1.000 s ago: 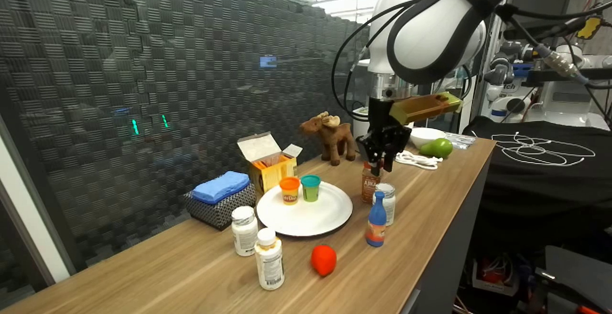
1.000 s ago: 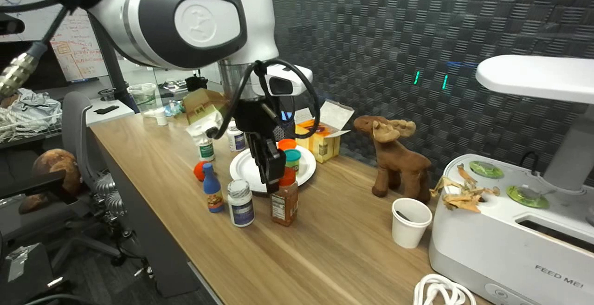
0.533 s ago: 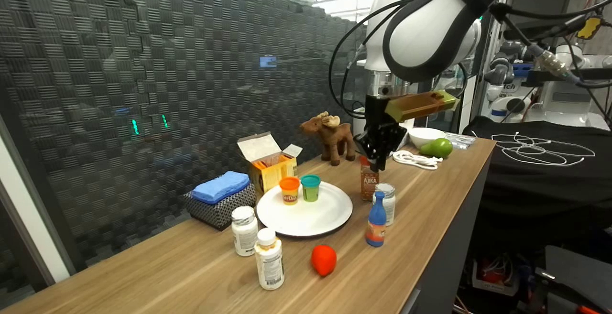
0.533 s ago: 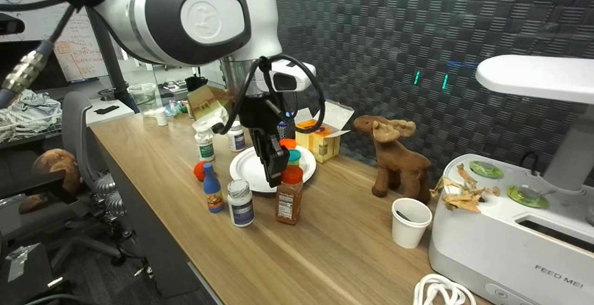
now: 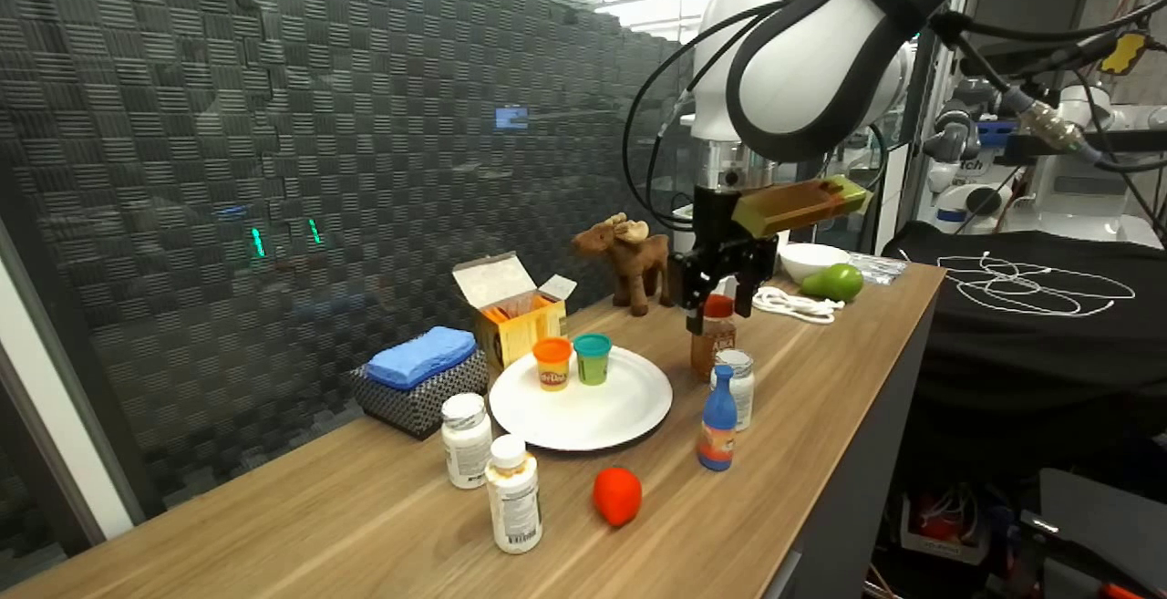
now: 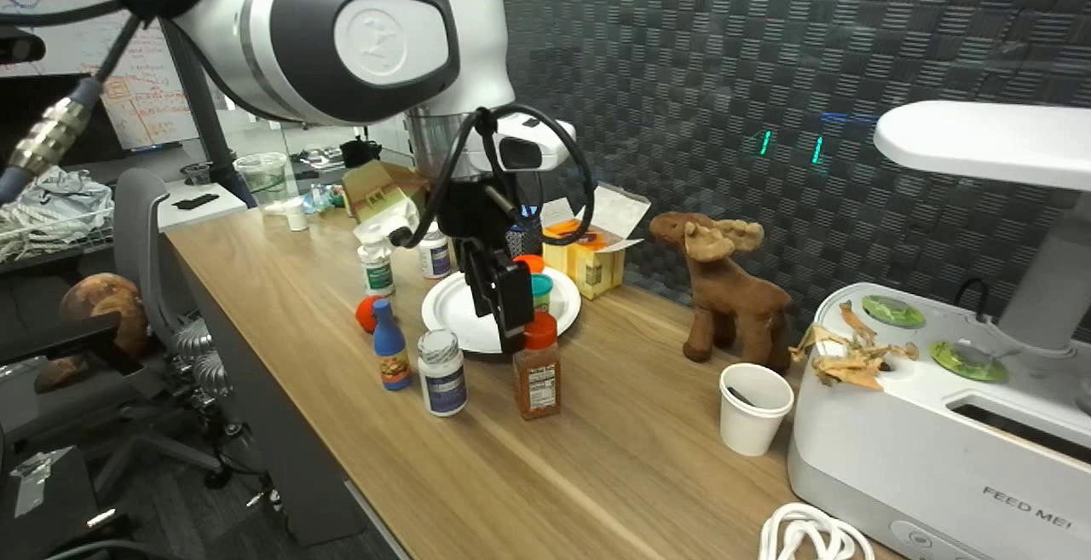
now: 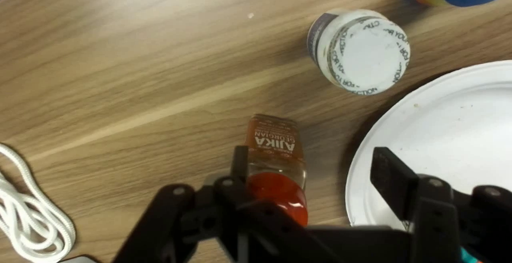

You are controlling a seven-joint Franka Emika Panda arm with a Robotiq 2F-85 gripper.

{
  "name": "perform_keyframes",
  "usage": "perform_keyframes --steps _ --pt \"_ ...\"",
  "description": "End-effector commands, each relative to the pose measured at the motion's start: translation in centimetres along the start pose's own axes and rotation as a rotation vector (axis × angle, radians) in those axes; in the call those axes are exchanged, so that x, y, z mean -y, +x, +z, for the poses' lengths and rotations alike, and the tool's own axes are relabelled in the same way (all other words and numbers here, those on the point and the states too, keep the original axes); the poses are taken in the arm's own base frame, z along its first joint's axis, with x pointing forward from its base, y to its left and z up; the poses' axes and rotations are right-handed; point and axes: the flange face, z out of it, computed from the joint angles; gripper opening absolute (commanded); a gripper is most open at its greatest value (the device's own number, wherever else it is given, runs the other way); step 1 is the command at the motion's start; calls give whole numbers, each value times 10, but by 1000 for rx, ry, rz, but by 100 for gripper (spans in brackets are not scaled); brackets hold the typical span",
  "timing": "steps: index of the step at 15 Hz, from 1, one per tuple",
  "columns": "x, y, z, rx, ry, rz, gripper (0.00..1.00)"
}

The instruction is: Organize all the containers on the white plate

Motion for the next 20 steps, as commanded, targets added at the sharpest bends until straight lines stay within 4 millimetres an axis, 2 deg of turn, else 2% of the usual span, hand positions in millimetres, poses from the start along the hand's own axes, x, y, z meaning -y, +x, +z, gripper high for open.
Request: perform_keyframes --steps 1,9,10,11,17,20 --pt "1 13 -4 -10 -14 -15 100" --pt "-9 35 -4 -12 -15 5 100" --pt "-11 36 -5 -8 -17 7 85" --pt "-12 37 -5 -3 -22 9 75" --pt "-17 34 -5 27 -33 21 27" --pt "-11 34 -22 1 -38 9 24"
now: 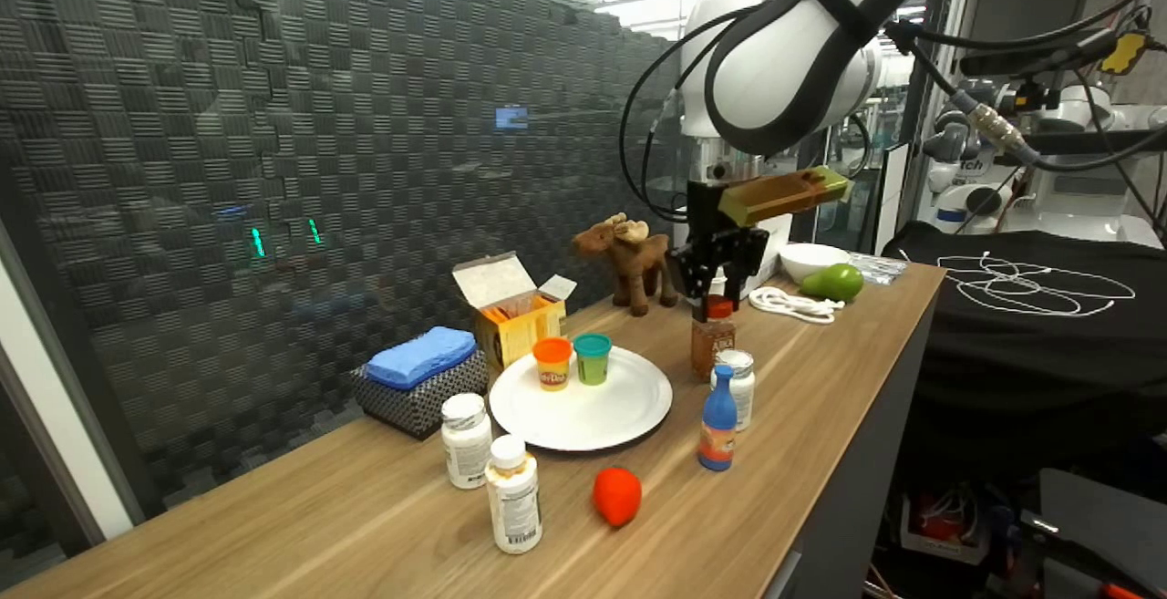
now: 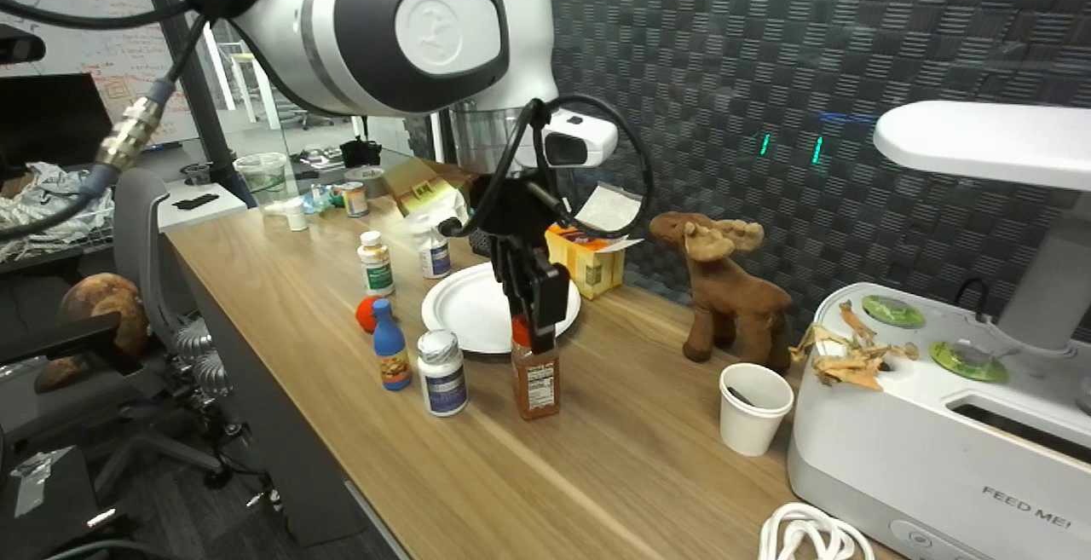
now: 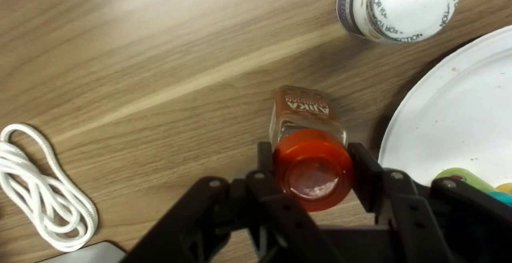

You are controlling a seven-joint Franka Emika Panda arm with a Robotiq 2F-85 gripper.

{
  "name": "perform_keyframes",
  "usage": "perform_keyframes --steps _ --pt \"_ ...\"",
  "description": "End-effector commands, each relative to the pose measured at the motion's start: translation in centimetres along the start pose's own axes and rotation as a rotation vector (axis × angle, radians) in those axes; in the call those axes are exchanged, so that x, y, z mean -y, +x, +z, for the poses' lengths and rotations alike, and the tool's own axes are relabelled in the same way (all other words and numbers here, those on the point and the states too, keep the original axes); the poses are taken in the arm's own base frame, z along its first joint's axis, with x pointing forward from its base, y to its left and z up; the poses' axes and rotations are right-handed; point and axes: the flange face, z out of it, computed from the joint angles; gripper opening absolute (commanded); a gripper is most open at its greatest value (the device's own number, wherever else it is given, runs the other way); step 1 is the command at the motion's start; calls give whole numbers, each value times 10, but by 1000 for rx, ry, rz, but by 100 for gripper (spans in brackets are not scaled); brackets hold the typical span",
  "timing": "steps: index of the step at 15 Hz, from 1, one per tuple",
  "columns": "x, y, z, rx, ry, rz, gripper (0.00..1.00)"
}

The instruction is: Organize all the containers on the white plate

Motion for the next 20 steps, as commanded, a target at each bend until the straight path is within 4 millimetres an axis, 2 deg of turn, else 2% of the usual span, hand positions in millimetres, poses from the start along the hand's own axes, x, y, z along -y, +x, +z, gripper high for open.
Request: perform_keyframes --steps 1,5,8,10,12,16,20 --pt "8 3 -34 -37 -16 -30 24" --pt "41 3 -92 -140 -78 -138 24" --pt "72 4 -122 -194 -81 -235 24" --pt "89 5 -123 -197 -42 -284 24" --pt "97 9 -113 -183 -30 -310 24" --pt "93 14 -85 -132 -22 -352 24" --pt "92 14 -64 -63 57 -382 24"
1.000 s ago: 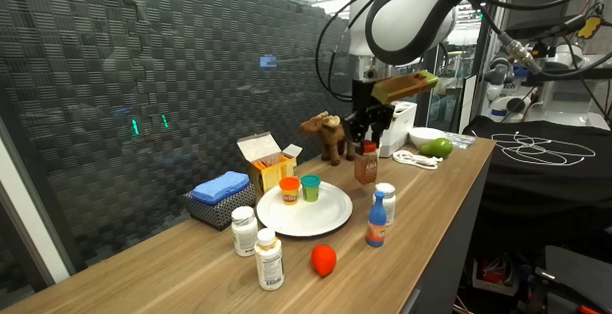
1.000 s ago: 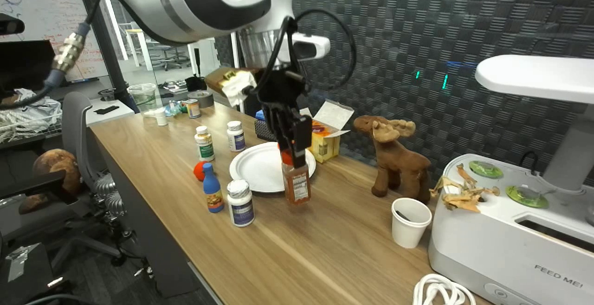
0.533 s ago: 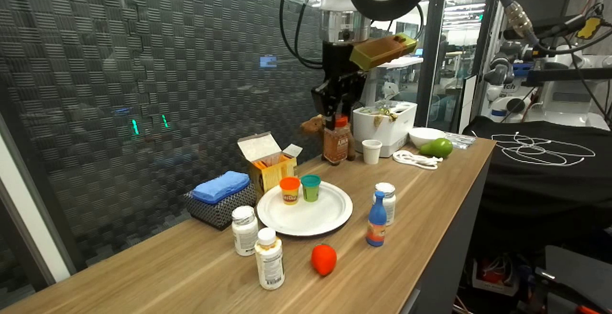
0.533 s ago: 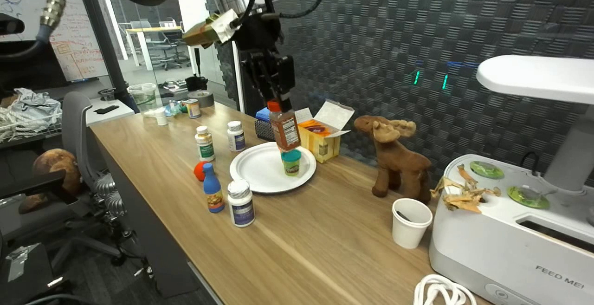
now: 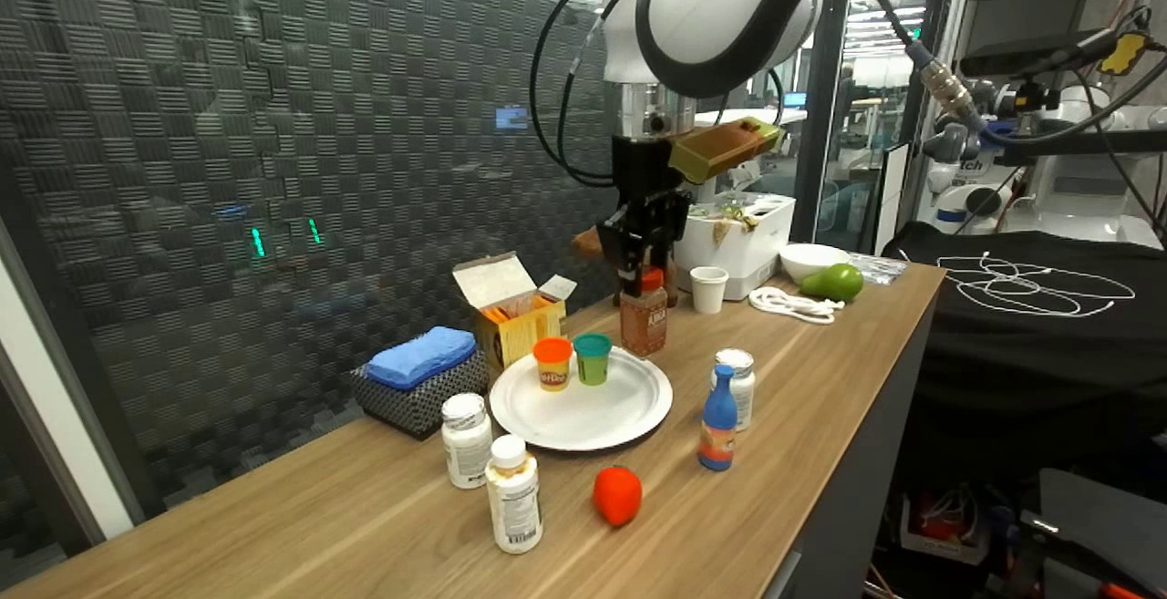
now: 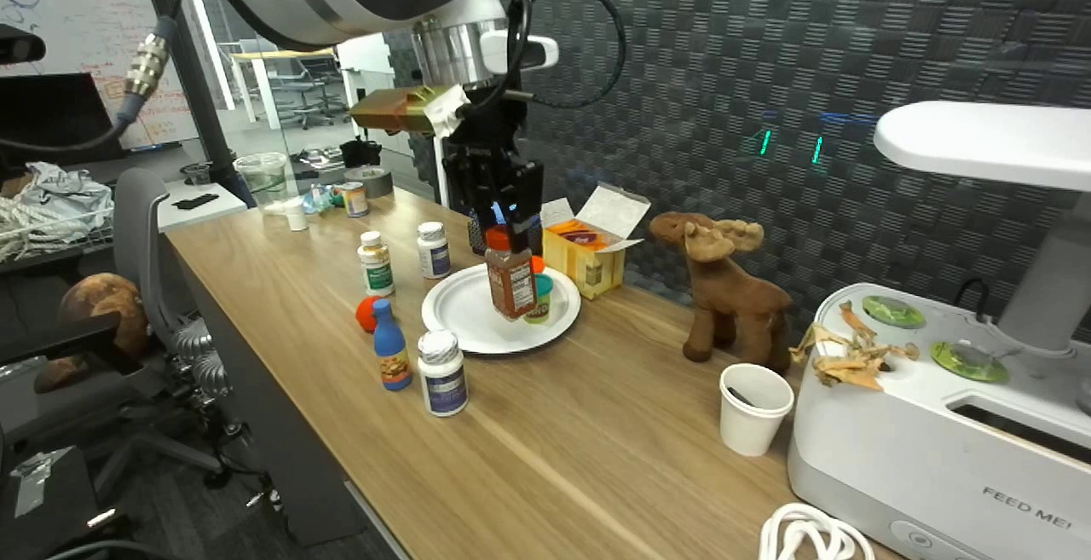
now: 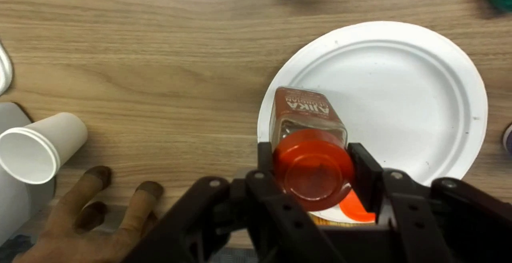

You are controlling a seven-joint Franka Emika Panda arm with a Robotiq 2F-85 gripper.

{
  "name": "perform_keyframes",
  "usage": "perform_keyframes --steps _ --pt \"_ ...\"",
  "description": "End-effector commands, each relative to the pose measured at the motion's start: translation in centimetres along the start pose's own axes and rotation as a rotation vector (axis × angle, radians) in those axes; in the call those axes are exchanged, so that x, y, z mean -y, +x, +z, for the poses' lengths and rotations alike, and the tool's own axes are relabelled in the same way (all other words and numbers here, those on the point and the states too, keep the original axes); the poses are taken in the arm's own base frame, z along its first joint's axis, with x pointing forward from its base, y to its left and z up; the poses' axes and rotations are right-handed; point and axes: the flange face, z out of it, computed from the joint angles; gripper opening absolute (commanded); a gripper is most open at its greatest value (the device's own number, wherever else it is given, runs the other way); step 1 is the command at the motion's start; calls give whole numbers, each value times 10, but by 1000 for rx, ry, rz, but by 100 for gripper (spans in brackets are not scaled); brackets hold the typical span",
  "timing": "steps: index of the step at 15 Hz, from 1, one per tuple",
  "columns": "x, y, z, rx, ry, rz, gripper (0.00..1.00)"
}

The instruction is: Organize all the containers on the white plate

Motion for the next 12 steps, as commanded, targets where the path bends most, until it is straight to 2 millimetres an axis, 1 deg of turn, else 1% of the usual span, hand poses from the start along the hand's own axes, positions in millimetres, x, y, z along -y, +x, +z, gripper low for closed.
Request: perform_keyframes --steps 1,5,9,12 --pt "0 8 3 6 82 -58 24" --pt "0 8 17 30 113 -118 24" --pt "9 10 34 25 138 -178 24" --pt "16 14 42 10 131 -225 24"
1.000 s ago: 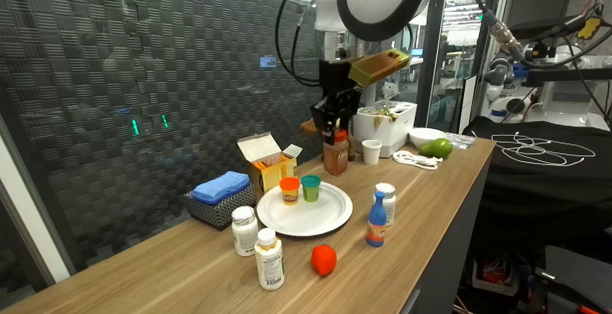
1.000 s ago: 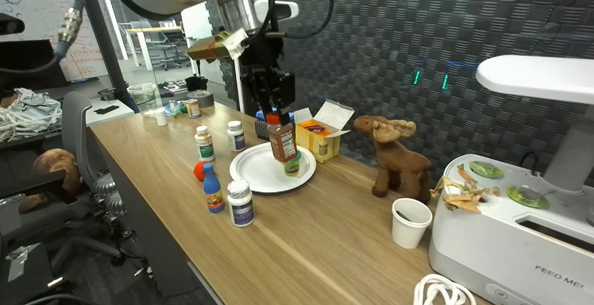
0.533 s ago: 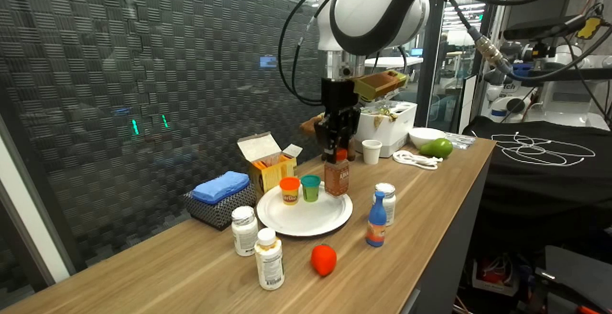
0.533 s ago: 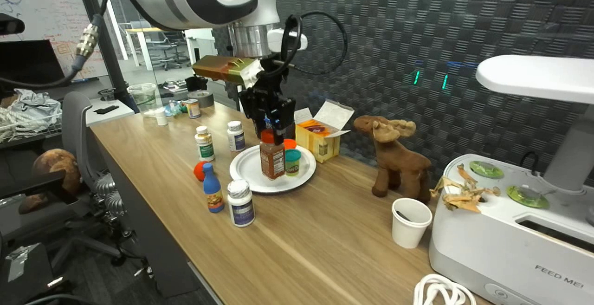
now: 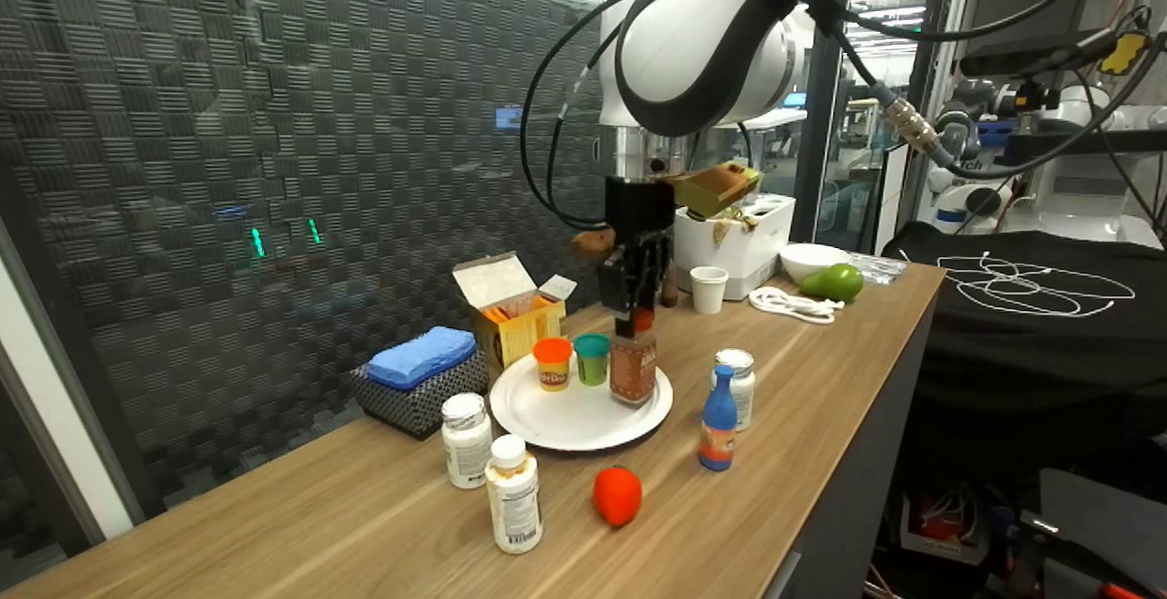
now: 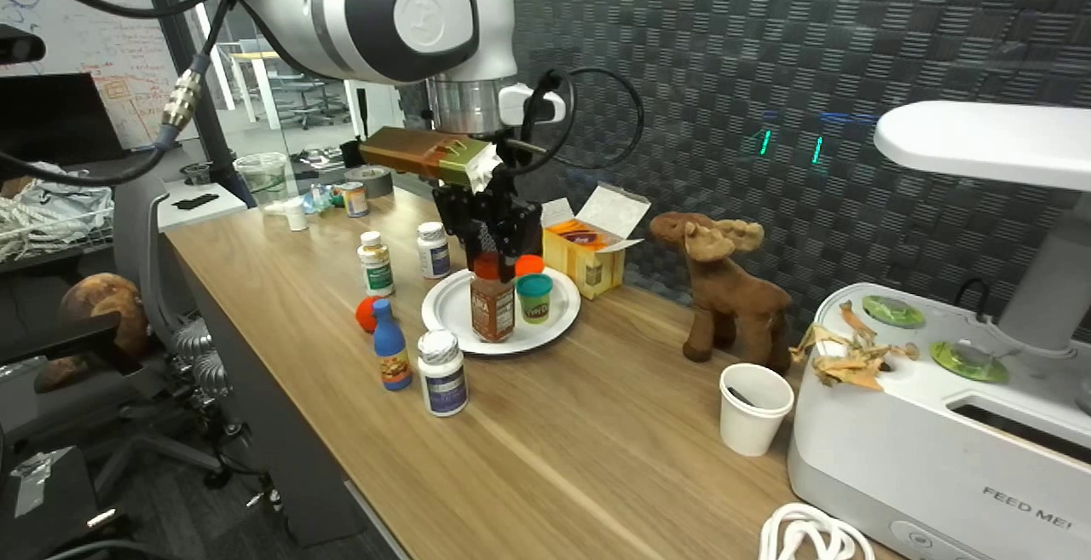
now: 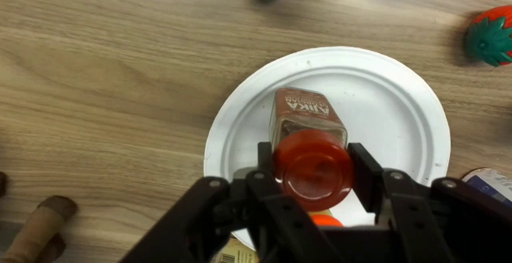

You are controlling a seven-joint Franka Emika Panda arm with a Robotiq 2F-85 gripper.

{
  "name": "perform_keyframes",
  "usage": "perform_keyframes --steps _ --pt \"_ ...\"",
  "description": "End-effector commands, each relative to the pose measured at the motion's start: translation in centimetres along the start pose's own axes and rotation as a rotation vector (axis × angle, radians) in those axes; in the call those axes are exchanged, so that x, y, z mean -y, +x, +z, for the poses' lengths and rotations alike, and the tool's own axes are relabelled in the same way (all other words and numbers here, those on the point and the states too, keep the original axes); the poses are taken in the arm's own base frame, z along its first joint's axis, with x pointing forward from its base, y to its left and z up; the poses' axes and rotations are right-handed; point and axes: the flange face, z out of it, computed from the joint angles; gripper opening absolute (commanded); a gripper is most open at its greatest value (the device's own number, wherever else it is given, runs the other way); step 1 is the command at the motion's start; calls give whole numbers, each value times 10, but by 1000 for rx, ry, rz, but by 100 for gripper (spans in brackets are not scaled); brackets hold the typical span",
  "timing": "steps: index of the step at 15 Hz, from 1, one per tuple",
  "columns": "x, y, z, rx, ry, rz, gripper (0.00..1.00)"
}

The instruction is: Organize all the containers on the white plate

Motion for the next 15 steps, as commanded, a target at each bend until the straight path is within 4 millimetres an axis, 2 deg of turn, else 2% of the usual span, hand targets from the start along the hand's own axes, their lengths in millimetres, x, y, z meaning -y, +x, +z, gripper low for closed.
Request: perform_keyframes --steps 1,4,9,12,13,15 --pt "4 15 2 -36 5 -60 24" --pt "3 19 8 -38 -23 -81 24" --pt "-5 22 4 -41 -108 -131 24" --pt "-5 23 8 -41 -121 -158 24" --pt "-4 22 10 -36 -115 -163 66" --pt "1 20 10 -31 -101 -175 80"
